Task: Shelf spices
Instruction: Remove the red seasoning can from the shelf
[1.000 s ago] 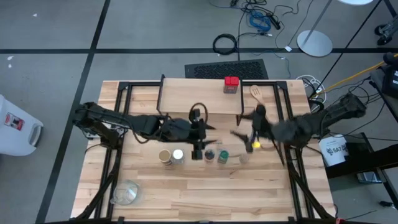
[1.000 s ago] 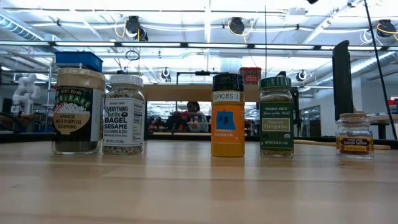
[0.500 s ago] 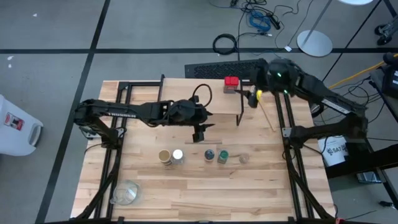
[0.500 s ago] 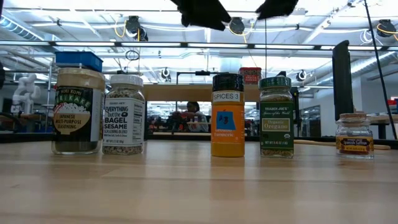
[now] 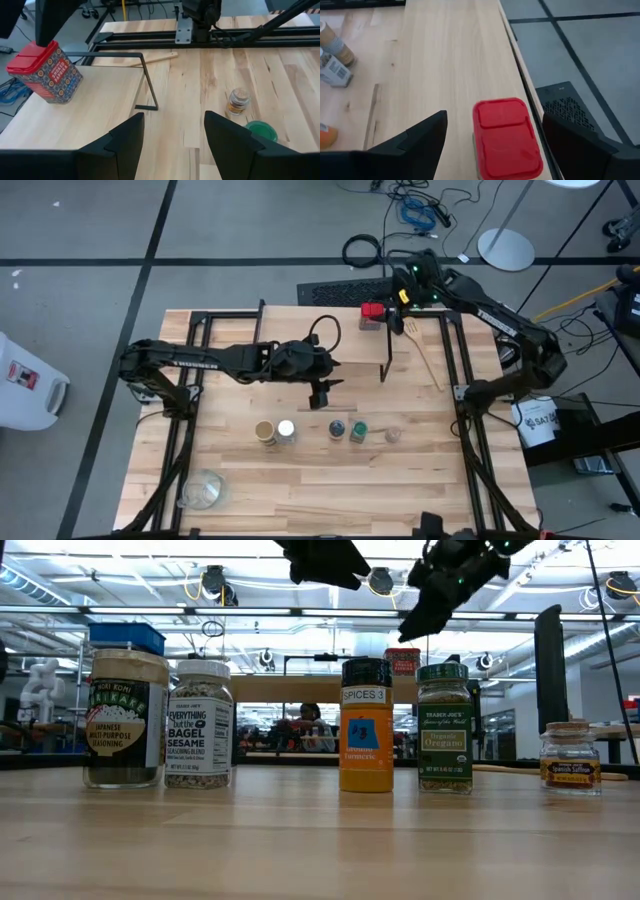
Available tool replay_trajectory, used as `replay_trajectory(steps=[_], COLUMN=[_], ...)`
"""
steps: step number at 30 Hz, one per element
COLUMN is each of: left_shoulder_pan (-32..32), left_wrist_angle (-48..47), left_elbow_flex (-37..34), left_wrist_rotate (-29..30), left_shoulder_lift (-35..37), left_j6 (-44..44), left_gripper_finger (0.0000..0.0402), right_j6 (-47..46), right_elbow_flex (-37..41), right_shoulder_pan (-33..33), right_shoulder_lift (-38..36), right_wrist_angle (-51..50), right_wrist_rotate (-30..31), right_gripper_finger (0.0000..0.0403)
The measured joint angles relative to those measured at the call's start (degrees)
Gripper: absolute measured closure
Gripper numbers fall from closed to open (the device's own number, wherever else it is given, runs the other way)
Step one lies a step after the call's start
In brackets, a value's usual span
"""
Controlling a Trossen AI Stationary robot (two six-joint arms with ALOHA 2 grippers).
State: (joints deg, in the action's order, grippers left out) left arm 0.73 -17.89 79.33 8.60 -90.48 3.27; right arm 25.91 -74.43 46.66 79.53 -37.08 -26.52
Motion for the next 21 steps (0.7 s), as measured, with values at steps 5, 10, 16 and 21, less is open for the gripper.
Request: replay_trajectory(steps=[5, 10, 16, 21], left_shoulder_pan=[0.00, 0.00, 0.00, 0.00], left_wrist_angle=[-0.61, -0.63, -0.65, -0.67], left_elbow_flex=[0.00, 0.00, 0.00, 0.00], left_wrist_rotate=[0.02, 0.07, 0.17, 0.17], left_shoulder_lift=[0.00, 0.00, 0.02, 0.02], left_j6=[0.04, 0.06, 0.09, 0.13], left_gripper_finger=[0.0187, 0.0187, 0.0187, 0.0187], right_j6=[2.79, 4.96, 6.42, 6.49], right_elbow_flex=[0.00, 0.00, 0.00, 0.00], right_shoulder_pan=[1.49, 2.27, 2.53, 2.50], right_shoulder_lift=[1.83, 3.16, 5.14, 5.97], right_wrist_angle=[-0.05, -0.07, -0.13, -0.16], right_wrist_rotate=[-1.50, -2.09, -1.88, -1.87], right_gripper_finger=[0.0087, 0.0087, 0.0087, 0.0087])
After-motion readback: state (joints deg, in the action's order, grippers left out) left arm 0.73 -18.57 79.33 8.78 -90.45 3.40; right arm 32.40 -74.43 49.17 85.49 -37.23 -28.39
